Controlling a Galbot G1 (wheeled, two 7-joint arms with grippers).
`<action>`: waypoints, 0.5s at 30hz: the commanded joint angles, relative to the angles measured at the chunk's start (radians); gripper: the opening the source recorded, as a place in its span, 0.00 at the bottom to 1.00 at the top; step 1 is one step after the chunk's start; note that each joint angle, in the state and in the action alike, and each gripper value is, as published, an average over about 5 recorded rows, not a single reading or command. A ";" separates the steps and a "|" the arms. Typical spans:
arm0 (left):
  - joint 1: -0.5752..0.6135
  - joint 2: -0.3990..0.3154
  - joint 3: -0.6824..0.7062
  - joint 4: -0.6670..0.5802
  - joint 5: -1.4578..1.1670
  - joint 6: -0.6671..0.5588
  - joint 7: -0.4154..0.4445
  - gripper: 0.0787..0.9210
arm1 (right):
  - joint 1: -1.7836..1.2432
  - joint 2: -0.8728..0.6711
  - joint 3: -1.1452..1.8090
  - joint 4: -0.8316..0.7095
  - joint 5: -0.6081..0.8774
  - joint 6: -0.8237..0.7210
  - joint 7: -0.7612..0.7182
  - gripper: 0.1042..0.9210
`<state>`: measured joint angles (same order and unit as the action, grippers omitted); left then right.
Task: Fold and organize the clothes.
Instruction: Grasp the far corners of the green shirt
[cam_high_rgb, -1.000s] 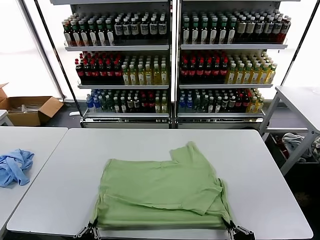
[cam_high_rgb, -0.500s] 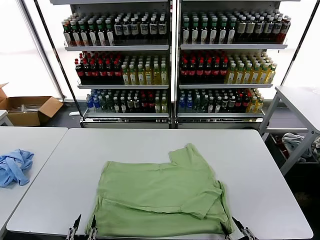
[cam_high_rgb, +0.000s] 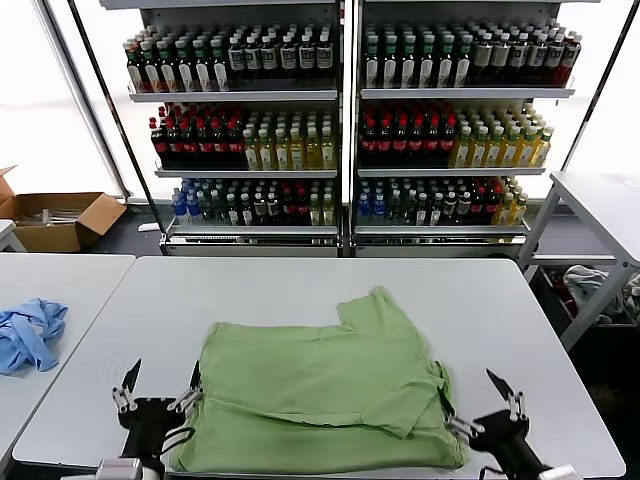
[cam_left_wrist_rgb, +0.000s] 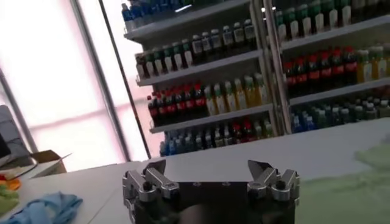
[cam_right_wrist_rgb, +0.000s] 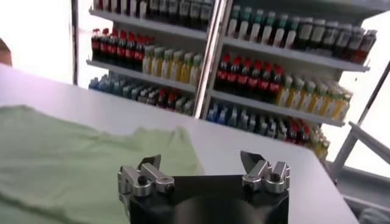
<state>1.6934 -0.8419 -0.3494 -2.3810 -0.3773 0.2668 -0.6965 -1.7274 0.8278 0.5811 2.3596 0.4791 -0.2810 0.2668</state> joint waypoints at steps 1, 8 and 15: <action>-0.327 -0.041 -0.001 0.221 -0.154 0.039 0.321 0.88 | 0.647 -0.006 -0.237 -0.305 0.151 -0.084 -0.045 0.88; -0.460 -0.037 0.016 0.345 -0.290 0.102 0.449 0.88 | 0.989 0.088 -0.473 -0.629 0.203 -0.065 -0.069 0.88; -0.532 -0.008 0.055 0.430 -0.300 0.189 0.554 0.88 | 1.139 0.201 -0.602 -0.810 0.191 -0.224 -0.147 0.88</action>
<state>1.3541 -0.8632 -0.3244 -2.1266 -0.5759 0.3519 -0.3573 -0.9578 0.9264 0.1967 1.8537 0.6285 -0.3782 0.1890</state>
